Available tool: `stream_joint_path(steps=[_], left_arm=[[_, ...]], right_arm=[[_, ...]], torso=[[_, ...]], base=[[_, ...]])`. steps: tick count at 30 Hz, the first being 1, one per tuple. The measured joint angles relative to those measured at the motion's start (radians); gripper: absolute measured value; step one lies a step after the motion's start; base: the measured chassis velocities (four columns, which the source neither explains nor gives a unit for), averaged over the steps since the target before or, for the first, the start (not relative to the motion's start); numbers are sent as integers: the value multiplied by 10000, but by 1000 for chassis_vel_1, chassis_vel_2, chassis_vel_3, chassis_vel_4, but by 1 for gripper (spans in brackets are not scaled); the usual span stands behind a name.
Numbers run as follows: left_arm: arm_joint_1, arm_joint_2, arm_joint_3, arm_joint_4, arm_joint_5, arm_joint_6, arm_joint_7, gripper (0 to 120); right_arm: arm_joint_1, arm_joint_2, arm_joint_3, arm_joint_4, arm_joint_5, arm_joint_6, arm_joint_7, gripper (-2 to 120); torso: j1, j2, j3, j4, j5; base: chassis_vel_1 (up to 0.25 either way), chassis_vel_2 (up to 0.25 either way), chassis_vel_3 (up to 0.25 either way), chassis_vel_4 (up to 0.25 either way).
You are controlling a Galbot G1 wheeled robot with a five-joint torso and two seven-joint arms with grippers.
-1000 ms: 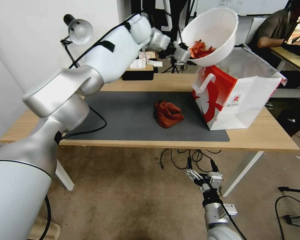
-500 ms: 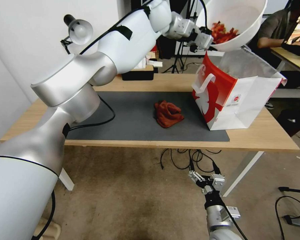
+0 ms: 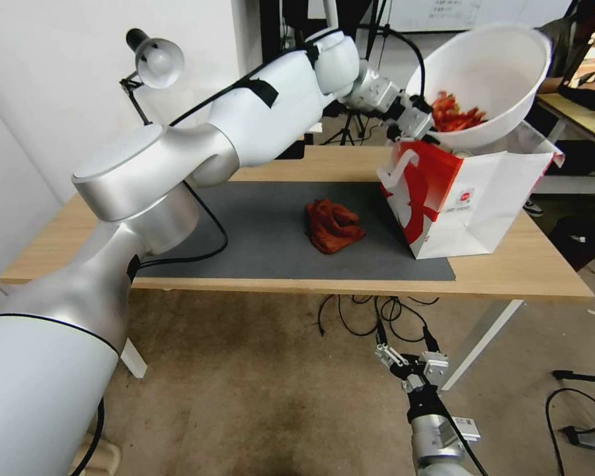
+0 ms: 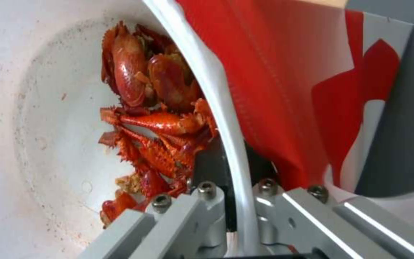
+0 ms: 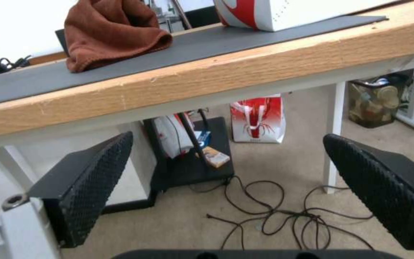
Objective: Sweep shrimp from table into container with towel, then put container into takeout bag.
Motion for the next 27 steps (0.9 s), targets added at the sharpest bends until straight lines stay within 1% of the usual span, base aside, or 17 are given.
stream_joint_path(steps=[2, 4, 5, 6, 8, 11, 12, 14, 15, 17, 18, 21, 22, 24, 25, 26, 27], left_arm=[[20, 2, 15, -6, 12, 0, 9, 0], [46, 6, 61, -79, 15, -6, 14, 9], [46, 6, 61, -79, 15, -6, 14, 9], [48, 6, 70, -95, 15, -20, 16, 15], [47, 8, 71, -96, 12, -29, 16, 19], [29, 19, 38, -104, -116, -37, 10, 35], [29, 19, 38, -104, -116, -37, 10, 35], [-3, 22, -38, -110, -354, -34, -6, 43], [-3, 22, -38, -110, -354, -34, -6, 43], [-41, 24, -187, -95, -559, -4, -13, 57], [-41, 24, -187, -95, -559, -4, -13, 57], [-60, 36, -465, -70, -896, 83, -23, 70], [-60, 36, -465, -70, -896, 83, -23, 70], [-51, 67, -678, -116, -1012, 110, -88, 81], [-45, 98, -808, -145, -1107, 131, -183, 84], [-45, 98, -808, -145, -1107, 131, -183, 84], [-45, 136, -908, -165, -1220, 163, -276, 88]], right_arm=[[2, 19, -5, 0, 2, 0, -1, 100], [6, 54, -30, -3, 6, 0, -5, 100], [6, 54, -30, -3, 6, 0, -5, 100], [10, 75, -38, -5, 7, 0, -7, 100], [13, 90, -44, -5, 7, 0, -9, 100], [41, 131, -57, -18, 7, 0, -12, 100], [41, 131, -57, -18, 7, 0, -12, 100], [64, 138, -63, -39, 7, -10, -12, 100], [64, 138, -63, -39, 7, -10, -12, 100], [97, 138, -66, -49, 7, -38, -11, 100], [97, 138, -66, -49, 7, -38, -11, 100], [163, 122, -84, -67, 6, -77, 0, 100], [163, 122, -84, -67, 6, -77, 0, 100], [226, 105, -113, -96, 7, -111, 11, 100], [267, 91, -135, -110, 8, -130, 16, 100], [267, 91, -135, -110, 8, -130, 16, 100], [298, 83, -150, -120, 12, -152, 21, 100]], torso=[[0, 0, 0, 1, 0], [0, 0, 0, 1, 0], [0, 0, 0, 1, 0], [-1, 0, 0, 0, 0], [0, 0, 0, -1, 1], [0, 0, 0, 1, 1], [0, 0, 0, 1, 1], [0, -1, 0, 0, 1], [0, -1, 0, 0, 1], [-1, -1, 0, -1, 0], [-1, -1, 0, -1, 0], [0, -1, 0, 0, 1], [0, -1, 0, 0, 1], [-1, -2, 0, -1, 1], [0, -2, 0, -1, 1], [0, -2, 0, -1, 1], [0, -3, 0, -1, 0]], base=[[0, 0, 0, 0], [0, 0, 0, 0], [0, 0, 0, 0], [0, 0, 0, 0], [0, 0, 0, 0], [0, 0, 0, 0], [0, 0, 0, 0], [0, 0, 0, 0], [0, 0, 0, 0], [0, 0, 0, 0], [0, 0, 0, 0], [0, 0, 0, 0], [0, 0, 0, 0], [0, 0, 0, 0], [0, 0, 0, 0], [0, 0, 0, 0], [0, 0, 0, 0]])
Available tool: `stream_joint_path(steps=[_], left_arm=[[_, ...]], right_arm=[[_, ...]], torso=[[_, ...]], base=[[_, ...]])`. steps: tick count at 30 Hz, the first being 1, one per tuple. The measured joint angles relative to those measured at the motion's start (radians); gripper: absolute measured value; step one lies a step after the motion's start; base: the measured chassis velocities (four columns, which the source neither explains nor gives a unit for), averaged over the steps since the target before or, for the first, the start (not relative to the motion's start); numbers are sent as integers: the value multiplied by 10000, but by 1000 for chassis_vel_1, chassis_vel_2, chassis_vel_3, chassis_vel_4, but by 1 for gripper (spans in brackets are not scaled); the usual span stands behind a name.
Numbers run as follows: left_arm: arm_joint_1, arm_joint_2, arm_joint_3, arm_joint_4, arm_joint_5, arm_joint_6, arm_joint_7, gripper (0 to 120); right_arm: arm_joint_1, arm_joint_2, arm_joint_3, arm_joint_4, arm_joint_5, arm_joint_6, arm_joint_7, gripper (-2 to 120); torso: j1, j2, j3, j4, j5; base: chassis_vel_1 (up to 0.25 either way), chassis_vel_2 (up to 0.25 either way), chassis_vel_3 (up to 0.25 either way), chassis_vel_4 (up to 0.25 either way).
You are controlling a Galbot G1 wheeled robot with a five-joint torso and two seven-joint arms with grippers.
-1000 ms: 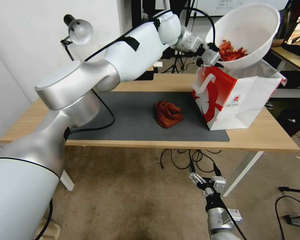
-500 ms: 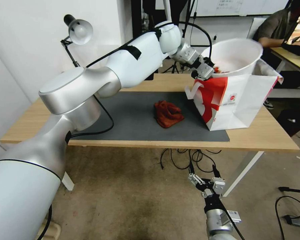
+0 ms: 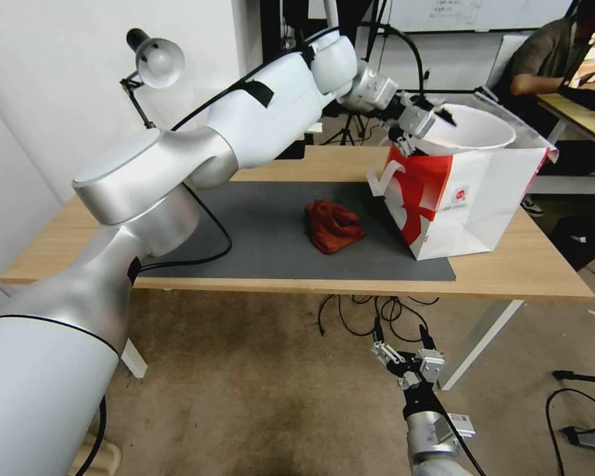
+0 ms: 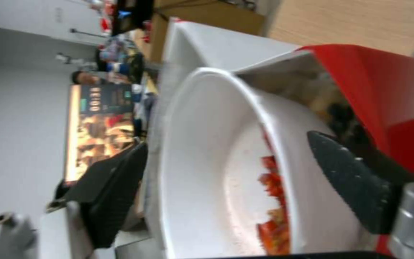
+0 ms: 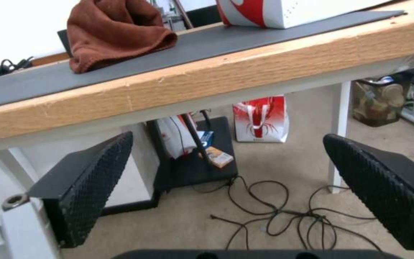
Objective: Sweep shrimp from table into container with towel, then put container into takeout bag.
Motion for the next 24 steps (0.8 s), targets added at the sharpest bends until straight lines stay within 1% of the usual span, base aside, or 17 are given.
stream_joint_path(steps=[1, 2, 4, 6, 8, 11, 12, 14, 15, 16, 18, 19, 20, 22, 23, 24], left_arm=[[-29, 70, -104, -32, -172, 52, -70, 95], [-29, 70, -104, -32, -172, 52, -70, 95], [-106, 232, -214, -116, -343, 191, -93, 99], [-134, 402, -228, -203, -479, 308, -94, 100], [-134, 441, -227, -225, -539, 330, -95, 100], [-19, 789, -244, -645, -927, 588, -132, 100], [-19, 789, -244, -645, -927, 588, -132, 100], [93, 1215, -264, -1168, -1054, 878, -221, 100], [164, 1523, -264, -1505, -1154, 1046, -309, 100], [164, 1523, -264, -1505, -1154, 1046, -309, 100], [380, 2240, -344, -2163, -1369, 1289, -364, 100], [482, 2507, -433, -2384, -1390, 1318, -364, 100], [482, 2507, -433, -2384, -1390, 1318, -364, 100], [887, 3338, -752, -3095, -1418, 1409, -389, 100], [1131, 3771, -892, -3478, -1453, 1509, -526, 100], [1475, 4310, -1084, -3974, -1555, 1696, -736, 100]], right_arm=[[36, -7, -20, -15, 7, -22, 3, 100], [36, -7, -20, -15, 7, -22, 3, 100], [91, -12, -57, -68, 11, -45, 10, 100], [153, -14, -94, -128, 14, -55, 13, 100], [177, -13, -107, -148, 15, -58, 15, 100], [302, -14, -175, -214, 22, -121, 24, 100], [302, -14, -175, -214, 22, -121, 24, 100], [372, -27, -210, -242, 29, -157, 28, 100], [409, -31, -233, -260, 35, -177, 29, 100], [409, -31, -233, -260, 35, -177, 29, 100], [466, -31, -278, -282, 39, -201, 30, 100], [478, -32, -289, -283, 40, -207, 30, 100], [478, -32, -289, -283, 40, -207, 30, 100], [501, -45, -302, -283, 43, -214, 29, 100], [503, -61, -305, -281, 43, -216, 28, 100], [506, -74, -306, -270, 44, -217, 27, 100]], torso=[[0, 0, 0, 1, 0], [0, 0, 0, 1, 0], [0, 1, 0, 1, 0], [-1, 1, 0, 3, 0], [0, 0, 0, 3, -1], [0, 1, 0, -3, 0], [0, 1, 0, -3, 0], [0, 0, 0, -3, 0], [-1, 0, 0, 1, -1], [-1, 0, 0, 1, -1], [0, 0, 0, 1, -3], [1, 1, 0, 2, -3], [1, 1, 0, 2, -3], [0, 1, 0, 0, -2], [0, 1, 0, 1, -3], [0, 1, 0, 2, -7]], base=[[0, 0, 0, 0], [0, 0, 0, 0], [0, 0, 0, 0], [0, 0, 0, 0], [0, 0, 0, 0], [0, 0, 0, 0], [0, 0, 0, 0], [0, 0, 0, 0], [0, 0, 0, 0], [0, 0, 0, 0], [0, 0, 0, 0], [0, 0, 0, 0], [0, 0, 0, 0], [0, 0, 0, 0], [0, 0, 0, 0], [0, 0, 0, 0]])
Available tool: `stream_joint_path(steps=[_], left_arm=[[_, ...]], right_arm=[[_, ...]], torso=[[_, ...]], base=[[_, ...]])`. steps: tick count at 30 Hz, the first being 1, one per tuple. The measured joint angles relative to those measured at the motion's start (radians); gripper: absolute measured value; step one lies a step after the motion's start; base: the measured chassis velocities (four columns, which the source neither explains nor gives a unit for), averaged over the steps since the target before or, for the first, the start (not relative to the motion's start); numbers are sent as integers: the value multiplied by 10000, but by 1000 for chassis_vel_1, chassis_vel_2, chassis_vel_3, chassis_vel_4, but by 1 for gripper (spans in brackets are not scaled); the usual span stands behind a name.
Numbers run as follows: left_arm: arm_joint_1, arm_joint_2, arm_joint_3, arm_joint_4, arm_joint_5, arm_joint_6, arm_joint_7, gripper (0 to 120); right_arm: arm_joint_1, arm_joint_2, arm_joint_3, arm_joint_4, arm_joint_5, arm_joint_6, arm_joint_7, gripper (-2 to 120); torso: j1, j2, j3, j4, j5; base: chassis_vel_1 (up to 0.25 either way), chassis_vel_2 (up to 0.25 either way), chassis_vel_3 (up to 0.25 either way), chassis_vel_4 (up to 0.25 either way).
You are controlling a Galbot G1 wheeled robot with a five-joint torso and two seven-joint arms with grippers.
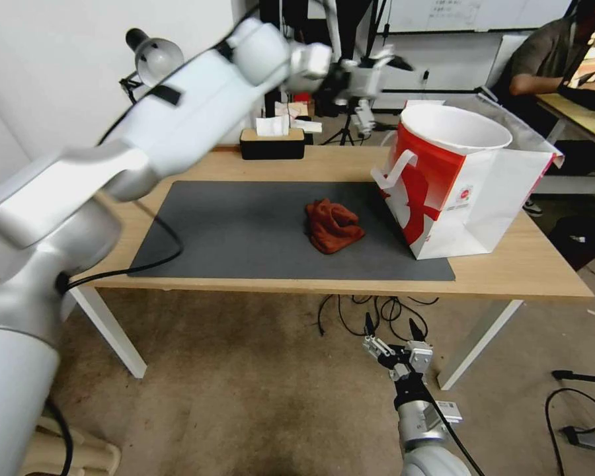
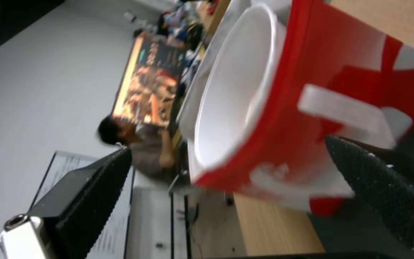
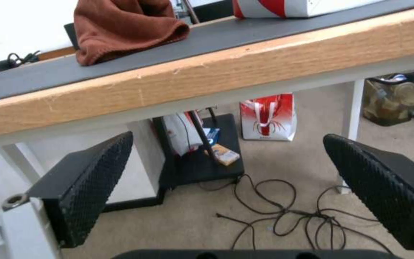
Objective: Sweep shrimp from table into container with towel, then put container into takeout bag.
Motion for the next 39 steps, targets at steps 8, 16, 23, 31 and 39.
stream_joint_path(steps=[8, 16, 23, 31, 39], left_arm=[[2677, 2935, -1269, -3425, -634, 2074, -2637, 100], [7862, 5121, -5265, -6600, -889, 3809, -5660, 100], [11809, 4925, -8092, -8260, -1209, 4196, -7743, 100], [15605, 3876, -10855, -9116, -633, 4321, -8017, 100], [18525, 1922, -12294, -9507, -300, 3749, -7970, 100]], right_arm=[[41, -18, -5, 26, 0, -2, -16, 100], [117, -186, -57, 93, 8, -2, -26, 100], [155, -275, -35, 233, 15, 12, -55, 100], [133, -397, 29, 472, -323, 95, -200, 100], [-54, -489, 140, 757, -1360, 16, 16, 100]], torso=[[0, 0, 0, -4, 4], [-1, 3, -1, -5, -11], [-2, 3, -2, -1, 17], [-2, 1, -1, 2, 2], [-3, 1, -1, 2, 10]], base=[[0, 0, 0, 0], [0, 0, 0, 0], [0, 0, 0, 0], [0, 0, 0, 0], [0, 0, 0, 0]])
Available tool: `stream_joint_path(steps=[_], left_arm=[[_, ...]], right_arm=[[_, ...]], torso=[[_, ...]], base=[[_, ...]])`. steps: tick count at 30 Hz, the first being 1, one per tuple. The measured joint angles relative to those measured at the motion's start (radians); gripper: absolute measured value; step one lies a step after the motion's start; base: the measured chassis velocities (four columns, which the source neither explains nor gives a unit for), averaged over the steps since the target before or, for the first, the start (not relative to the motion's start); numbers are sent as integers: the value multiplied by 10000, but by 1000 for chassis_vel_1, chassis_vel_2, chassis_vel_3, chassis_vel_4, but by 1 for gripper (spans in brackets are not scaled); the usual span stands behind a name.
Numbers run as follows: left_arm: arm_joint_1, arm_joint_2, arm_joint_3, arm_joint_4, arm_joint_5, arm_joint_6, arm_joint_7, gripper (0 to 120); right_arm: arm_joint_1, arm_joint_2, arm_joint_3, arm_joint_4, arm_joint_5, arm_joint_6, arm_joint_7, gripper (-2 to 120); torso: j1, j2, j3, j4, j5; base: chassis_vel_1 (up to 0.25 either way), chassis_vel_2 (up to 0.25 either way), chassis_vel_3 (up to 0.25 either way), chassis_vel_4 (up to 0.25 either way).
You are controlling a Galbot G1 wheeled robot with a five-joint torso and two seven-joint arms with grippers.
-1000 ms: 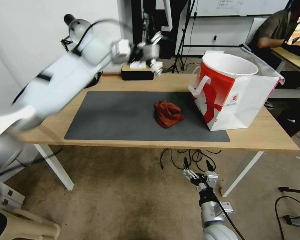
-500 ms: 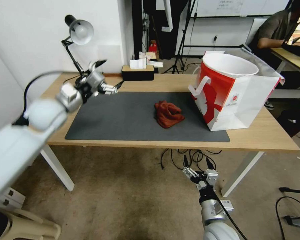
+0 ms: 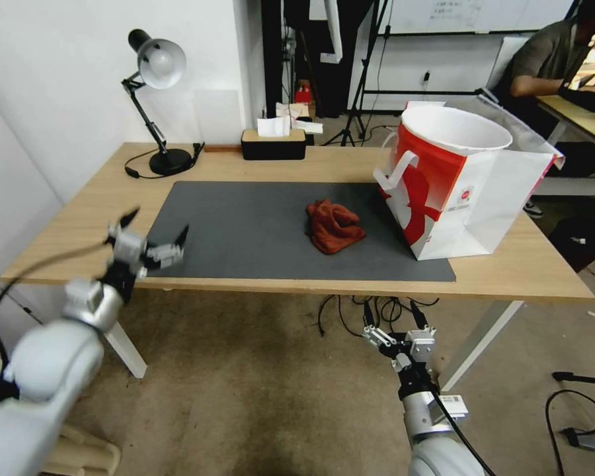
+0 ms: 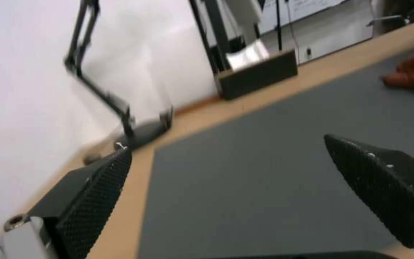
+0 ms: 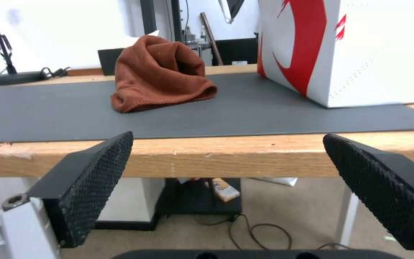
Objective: Sweep shrimp from table into container with towel, then put container into takeout bag.
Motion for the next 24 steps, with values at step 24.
stream_joint_path(steps=[24], left_arm=[[1331, -1731, 1157, 394, 31, -763, -574, 100]], right_arm=[[-1145, -267, 850, 1282, -622, -864, 583, 100]], torso=[[2, -1, 2, -4, -2]], base=[[0, 0, 0, 0]])
